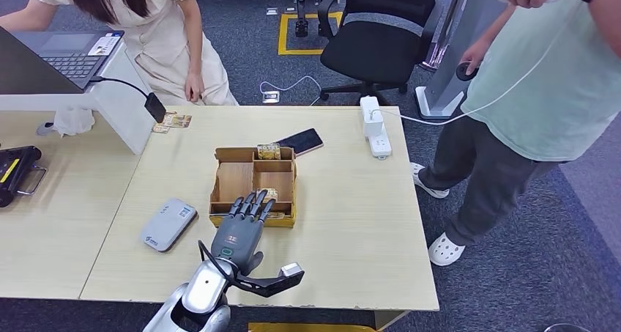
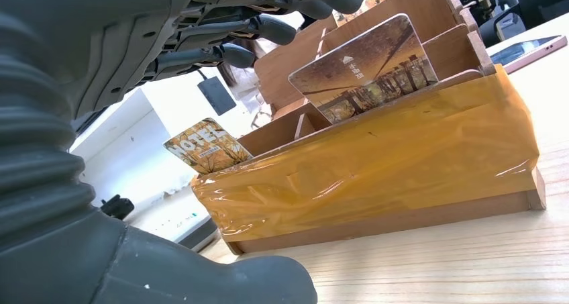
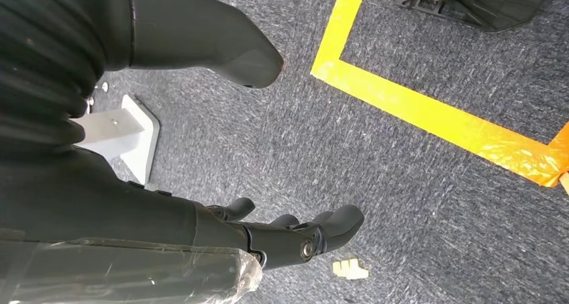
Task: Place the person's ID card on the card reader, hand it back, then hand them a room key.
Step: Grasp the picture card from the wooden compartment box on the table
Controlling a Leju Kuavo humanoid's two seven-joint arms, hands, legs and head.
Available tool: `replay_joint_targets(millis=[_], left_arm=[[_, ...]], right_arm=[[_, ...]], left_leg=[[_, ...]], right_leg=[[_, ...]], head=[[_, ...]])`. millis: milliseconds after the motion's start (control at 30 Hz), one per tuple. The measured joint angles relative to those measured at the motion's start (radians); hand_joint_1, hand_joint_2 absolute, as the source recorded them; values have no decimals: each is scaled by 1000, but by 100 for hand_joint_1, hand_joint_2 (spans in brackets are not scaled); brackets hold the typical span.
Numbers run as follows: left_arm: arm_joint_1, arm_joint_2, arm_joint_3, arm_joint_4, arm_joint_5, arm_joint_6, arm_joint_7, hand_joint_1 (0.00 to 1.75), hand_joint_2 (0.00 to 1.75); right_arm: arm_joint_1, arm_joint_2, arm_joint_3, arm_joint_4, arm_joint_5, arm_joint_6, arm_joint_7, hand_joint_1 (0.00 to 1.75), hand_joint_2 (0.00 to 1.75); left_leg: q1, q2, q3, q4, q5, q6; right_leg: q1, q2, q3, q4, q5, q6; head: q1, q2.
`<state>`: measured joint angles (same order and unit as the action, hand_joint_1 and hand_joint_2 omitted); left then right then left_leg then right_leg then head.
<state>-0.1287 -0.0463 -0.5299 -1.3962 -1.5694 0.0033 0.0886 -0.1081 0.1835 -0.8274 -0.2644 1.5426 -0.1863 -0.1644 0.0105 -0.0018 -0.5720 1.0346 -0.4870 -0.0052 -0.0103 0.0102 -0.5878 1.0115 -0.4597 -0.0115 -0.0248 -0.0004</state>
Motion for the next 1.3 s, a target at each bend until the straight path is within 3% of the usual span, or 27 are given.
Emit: replay_joint_targets(millis=[333,1300], left_arm=[[-9,-15,0,0,0,0,29,0,175],[-12,-23,0,1,0,0,5,0,175]], right_arm=[[0,0,-7,0,3,0,0,0,175],[0,1,-16,0,6,0,0,0,175]], left_leg=[[0,0,0,0,0,0],[0,0,0,0,0,0]], right_leg=[[0,0,0,0,0,0],[0,0,0,0,0,0]], head=[[0,0],[0,0]])
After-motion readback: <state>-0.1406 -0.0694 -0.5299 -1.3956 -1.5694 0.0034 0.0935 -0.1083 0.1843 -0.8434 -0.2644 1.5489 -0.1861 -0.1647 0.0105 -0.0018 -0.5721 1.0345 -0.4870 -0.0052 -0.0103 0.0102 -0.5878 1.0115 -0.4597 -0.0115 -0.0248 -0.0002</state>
